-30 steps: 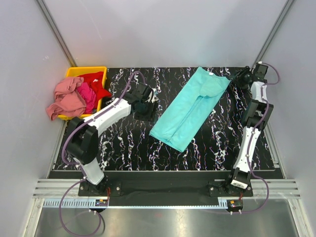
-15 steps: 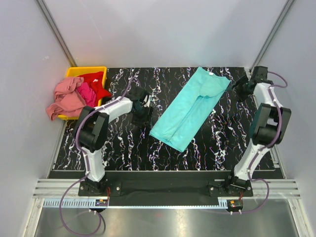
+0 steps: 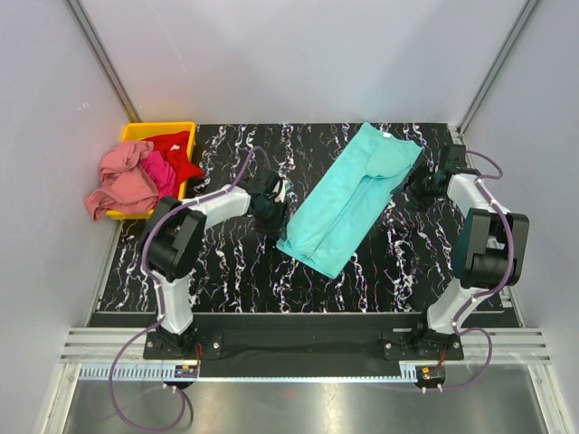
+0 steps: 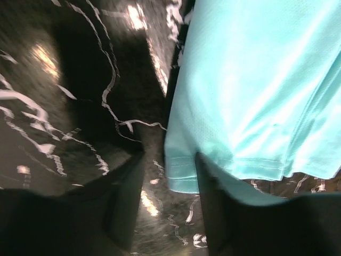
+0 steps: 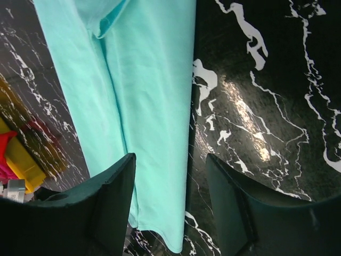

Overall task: Fold and stack the t-shirts
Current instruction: Fold the tshirt

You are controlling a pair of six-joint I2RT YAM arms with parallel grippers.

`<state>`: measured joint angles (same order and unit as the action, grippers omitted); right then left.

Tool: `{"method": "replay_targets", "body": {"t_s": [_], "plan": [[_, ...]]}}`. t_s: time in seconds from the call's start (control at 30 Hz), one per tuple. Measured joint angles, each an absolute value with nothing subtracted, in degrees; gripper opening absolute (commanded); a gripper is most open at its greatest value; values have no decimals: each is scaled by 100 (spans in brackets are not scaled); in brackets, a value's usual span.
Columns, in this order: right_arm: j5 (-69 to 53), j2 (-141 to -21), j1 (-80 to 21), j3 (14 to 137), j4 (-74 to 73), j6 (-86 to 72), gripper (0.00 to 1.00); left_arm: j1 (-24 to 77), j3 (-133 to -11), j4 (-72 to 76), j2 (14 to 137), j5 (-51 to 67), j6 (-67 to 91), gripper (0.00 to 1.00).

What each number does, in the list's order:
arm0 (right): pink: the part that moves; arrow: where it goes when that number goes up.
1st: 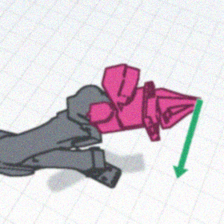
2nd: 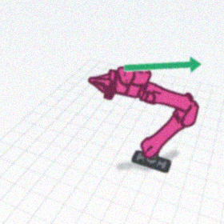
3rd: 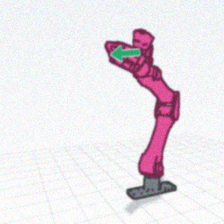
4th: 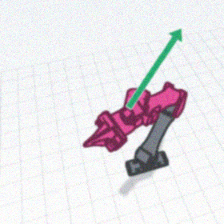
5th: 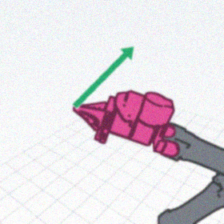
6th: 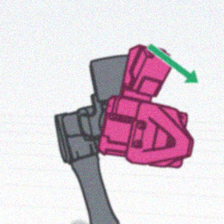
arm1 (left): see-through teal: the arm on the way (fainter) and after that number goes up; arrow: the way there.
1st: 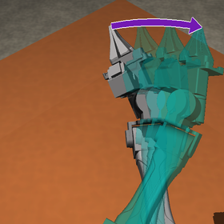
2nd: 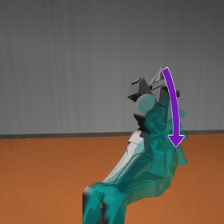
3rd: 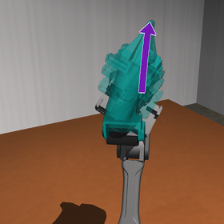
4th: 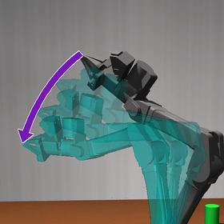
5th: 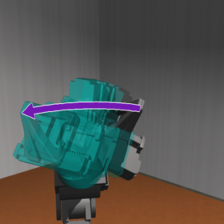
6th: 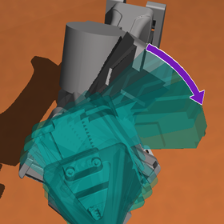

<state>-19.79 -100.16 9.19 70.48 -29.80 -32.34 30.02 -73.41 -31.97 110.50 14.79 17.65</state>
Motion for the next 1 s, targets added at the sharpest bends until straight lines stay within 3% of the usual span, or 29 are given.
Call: {"method": "replay_targets", "body": {"t_s": [0.07, 0.13, 0.27, 0.4, 0.73, 1.0], "plan": [[-2058, -10001, 917, 7046, -2897, -3164, 63, 3033, -7166, -3048, 10978, 1492, 1835, 30], [-2093, -9972, 917, 7043, -2840, -3098, 62, 3033, -7057, -2980, 10932, 1485, 1898, 27], [-2143, -9926, 917, 7032, -2821, -2971, 63, 3037, -7030, -2980, 10877, 1385, 2023, 54], [-2196, -9828, 917, 6936, -2816, -2882, 62, 3020, -7032, -3162, 10744, 1044, 2088, 64], [-2200, -9776, 917, 6928, -2823, -2759, 62, 2744, -7011, -3124, 10700, 1479, 1916, 72], [-2206, -9778, 917, 6928, -2814, -2718, 62, 2827, -6941, -2945, 10457, 1865, 1841, 71]]}}
